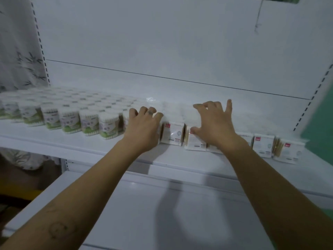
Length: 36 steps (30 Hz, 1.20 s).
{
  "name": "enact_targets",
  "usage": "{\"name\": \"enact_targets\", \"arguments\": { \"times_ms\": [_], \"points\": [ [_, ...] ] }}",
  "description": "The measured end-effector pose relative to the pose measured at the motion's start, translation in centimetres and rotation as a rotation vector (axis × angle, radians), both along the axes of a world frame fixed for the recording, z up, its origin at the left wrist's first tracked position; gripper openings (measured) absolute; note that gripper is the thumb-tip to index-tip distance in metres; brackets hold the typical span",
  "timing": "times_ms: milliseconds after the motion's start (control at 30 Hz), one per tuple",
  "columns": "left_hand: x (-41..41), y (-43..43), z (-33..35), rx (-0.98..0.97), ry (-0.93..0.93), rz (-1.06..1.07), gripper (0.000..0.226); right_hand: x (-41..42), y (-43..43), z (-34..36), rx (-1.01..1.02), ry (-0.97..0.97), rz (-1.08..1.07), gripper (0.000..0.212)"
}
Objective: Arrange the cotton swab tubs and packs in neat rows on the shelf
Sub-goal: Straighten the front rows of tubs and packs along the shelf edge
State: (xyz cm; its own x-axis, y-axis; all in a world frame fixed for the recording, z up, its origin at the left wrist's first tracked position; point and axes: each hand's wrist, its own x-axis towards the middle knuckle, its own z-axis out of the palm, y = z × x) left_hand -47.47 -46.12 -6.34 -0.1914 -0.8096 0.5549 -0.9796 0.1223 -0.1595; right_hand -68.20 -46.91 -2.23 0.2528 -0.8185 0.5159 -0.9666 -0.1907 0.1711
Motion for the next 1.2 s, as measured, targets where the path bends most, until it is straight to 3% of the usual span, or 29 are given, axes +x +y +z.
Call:
{"name": "enact_targets", "arguments": {
  "times_ms": [267, 433, 733, 1200],
  "points": [
    [-6.8, -0.3, -1.0, 0.009, -0.004, -0.214, 0.061, -6.1, 0.5, -2.5, 0.192, 0.033, -0.066, 0.079],
    [-10.2, -1.3, -1.0, -0.043, -0.052, -0.196, 0.064, -8.0, 0.1, -3.2, 0.167, 0.012, -0.097, 0.079],
    [-10.2, -3.0, -1.5, -0.049, -0.067, -0.192, 0.052, -8.8, -1.7, -3.2, 0.151, 0.196, 0.006, 0.066],
    [-9.8, -3.8, -2.1, -0.091, -0.045, -0.231, 0.051, -8.7, -2.4, -3.5, 0.087, 0.211, -0.038, 0.058]
  ]
}}
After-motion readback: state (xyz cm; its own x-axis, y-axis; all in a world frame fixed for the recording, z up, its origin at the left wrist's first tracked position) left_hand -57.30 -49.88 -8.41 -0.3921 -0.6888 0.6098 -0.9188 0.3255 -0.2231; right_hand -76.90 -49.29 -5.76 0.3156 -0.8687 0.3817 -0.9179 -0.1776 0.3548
